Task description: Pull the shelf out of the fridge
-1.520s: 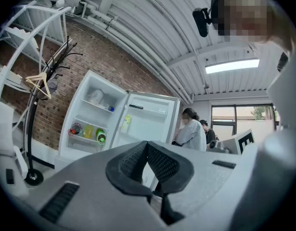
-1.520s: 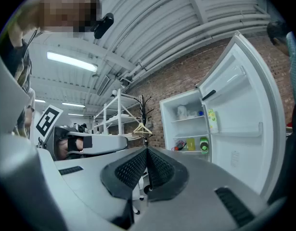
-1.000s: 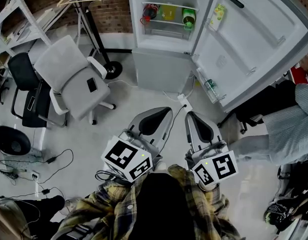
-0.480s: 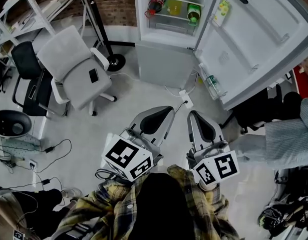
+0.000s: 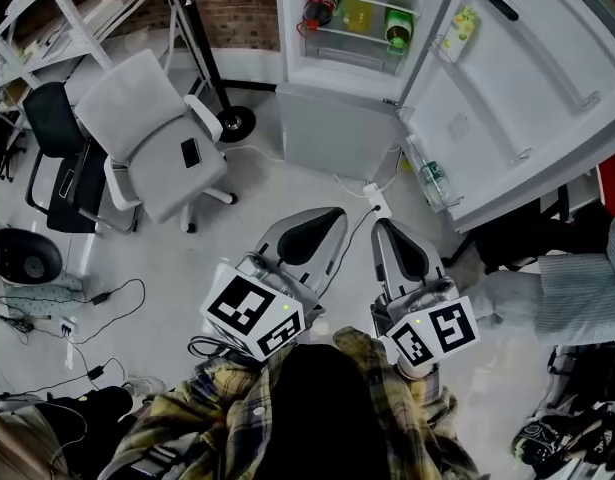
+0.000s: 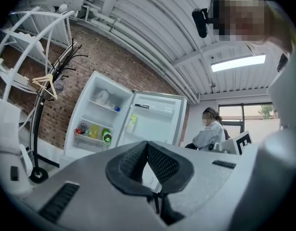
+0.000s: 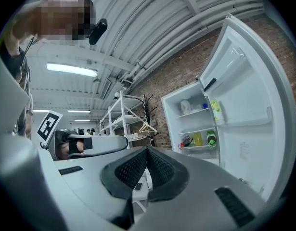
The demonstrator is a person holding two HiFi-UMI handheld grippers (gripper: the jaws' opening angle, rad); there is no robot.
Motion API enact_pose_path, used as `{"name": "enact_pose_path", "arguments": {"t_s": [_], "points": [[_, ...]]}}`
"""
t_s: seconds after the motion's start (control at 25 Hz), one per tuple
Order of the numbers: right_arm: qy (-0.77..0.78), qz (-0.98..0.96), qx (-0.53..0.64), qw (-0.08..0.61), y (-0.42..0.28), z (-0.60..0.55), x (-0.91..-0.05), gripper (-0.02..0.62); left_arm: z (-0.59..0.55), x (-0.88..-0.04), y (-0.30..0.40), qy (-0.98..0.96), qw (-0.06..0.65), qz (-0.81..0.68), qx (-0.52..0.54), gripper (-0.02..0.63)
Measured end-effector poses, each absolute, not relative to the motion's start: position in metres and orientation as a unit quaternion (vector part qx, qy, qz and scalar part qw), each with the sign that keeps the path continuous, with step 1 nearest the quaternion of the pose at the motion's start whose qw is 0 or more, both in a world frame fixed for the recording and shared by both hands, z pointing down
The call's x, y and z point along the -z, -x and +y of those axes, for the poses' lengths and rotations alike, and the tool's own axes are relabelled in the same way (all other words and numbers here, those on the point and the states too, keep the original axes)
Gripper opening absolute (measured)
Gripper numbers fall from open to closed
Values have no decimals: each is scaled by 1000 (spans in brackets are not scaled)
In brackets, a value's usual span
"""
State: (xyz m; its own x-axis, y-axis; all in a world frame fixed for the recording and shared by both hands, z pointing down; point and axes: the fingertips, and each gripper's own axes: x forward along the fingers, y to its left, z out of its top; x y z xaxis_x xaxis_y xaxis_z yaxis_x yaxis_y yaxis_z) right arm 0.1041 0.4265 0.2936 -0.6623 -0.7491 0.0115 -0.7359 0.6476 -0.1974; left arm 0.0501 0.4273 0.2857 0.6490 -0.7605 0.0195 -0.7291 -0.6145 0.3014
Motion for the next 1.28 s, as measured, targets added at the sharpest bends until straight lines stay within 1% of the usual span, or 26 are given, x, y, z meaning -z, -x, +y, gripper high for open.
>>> {"name": "enact_pose_path", "arguments": {"t_s": [0.24, 0.76, 1.0, 1.28], "points": [[416, 904, 92, 41, -85, 375, -294, 17, 375, -286, -33, -902, 138, -406, 54, 3], [445, 890, 87, 52, -27, 256, -287, 17, 255, -278, 27, -916, 126, -379, 49, 3], [466, 878, 94, 46, -16, 225, -288, 17, 222, -280, 44, -920, 137, -365, 47, 3], [469, 875, 112, 38, -18, 192, -300, 17, 190, -293, 44, -918, 153, -363, 43, 3]]}}
